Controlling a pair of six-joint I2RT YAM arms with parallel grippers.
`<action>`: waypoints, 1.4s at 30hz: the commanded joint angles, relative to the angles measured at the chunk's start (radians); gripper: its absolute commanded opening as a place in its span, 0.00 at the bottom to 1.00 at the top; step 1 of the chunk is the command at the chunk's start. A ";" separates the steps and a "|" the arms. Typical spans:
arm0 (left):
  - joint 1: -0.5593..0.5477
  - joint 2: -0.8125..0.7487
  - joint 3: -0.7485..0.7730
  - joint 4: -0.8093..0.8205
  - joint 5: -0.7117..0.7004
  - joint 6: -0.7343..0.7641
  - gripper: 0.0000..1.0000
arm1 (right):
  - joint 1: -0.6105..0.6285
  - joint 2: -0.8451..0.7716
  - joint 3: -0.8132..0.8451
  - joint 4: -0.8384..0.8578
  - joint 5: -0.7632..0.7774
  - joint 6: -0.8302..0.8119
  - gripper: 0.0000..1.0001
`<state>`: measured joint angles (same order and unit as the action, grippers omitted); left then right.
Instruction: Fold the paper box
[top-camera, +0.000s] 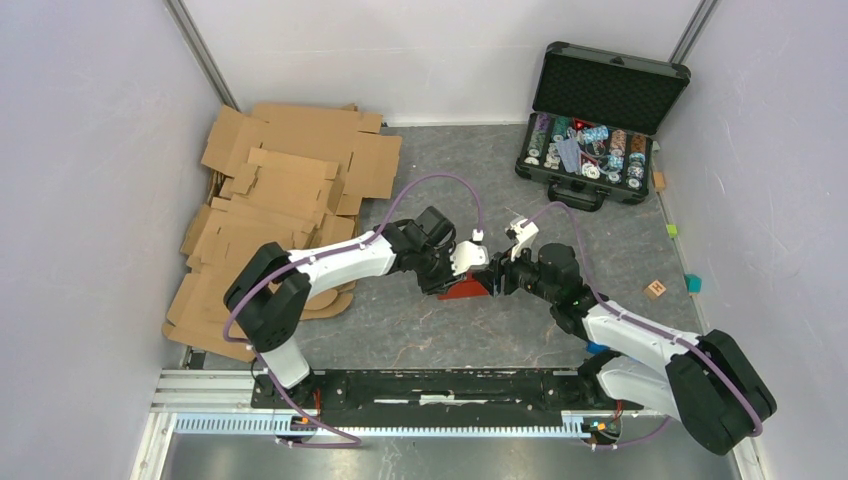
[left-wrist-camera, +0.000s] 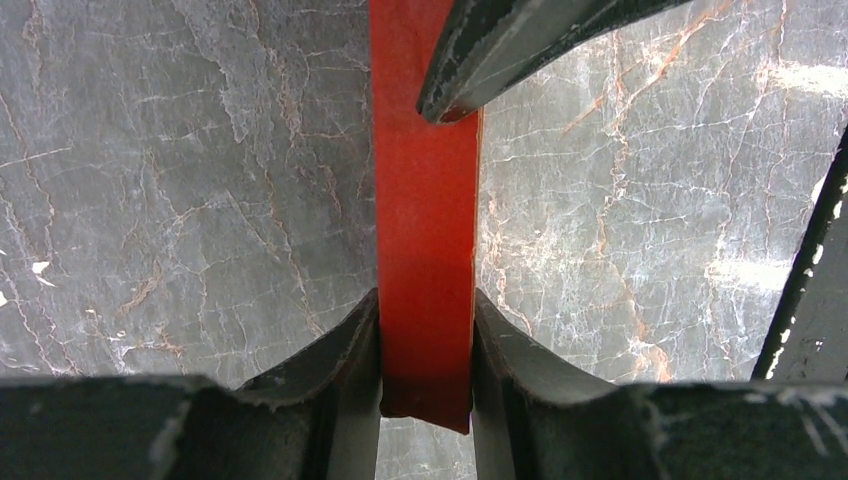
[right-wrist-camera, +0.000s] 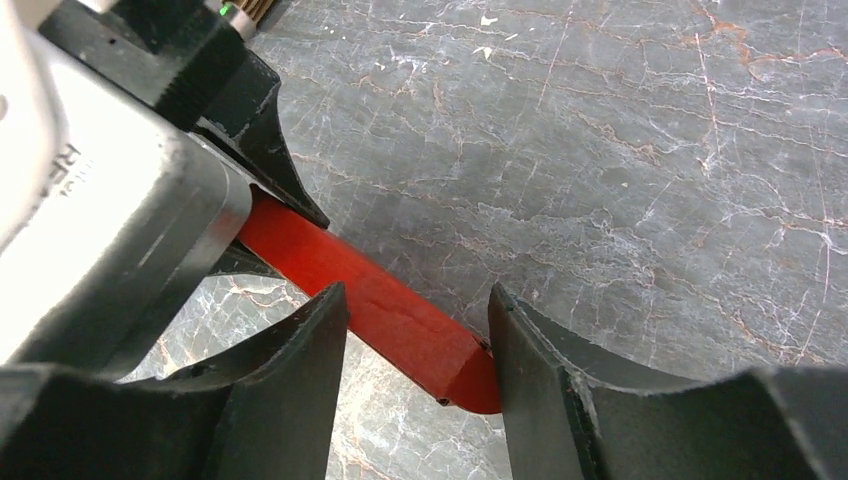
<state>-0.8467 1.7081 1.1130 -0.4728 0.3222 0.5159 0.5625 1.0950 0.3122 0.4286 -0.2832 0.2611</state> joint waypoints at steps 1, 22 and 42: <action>-0.011 0.055 0.006 -0.067 -0.062 -0.048 0.41 | 0.010 0.015 0.002 0.035 -0.020 0.002 0.57; -0.032 0.093 0.093 -0.018 -0.014 -0.115 0.54 | 0.010 0.053 -0.054 0.056 -0.008 -0.059 0.43; -0.038 0.116 0.094 0.007 0.043 -0.071 0.57 | 0.010 0.055 -0.050 0.093 -0.009 -0.055 0.41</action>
<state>-0.8639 1.8057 1.1828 -0.4767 0.3145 0.4156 0.5629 1.1278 0.2699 0.5468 -0.2859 0.2188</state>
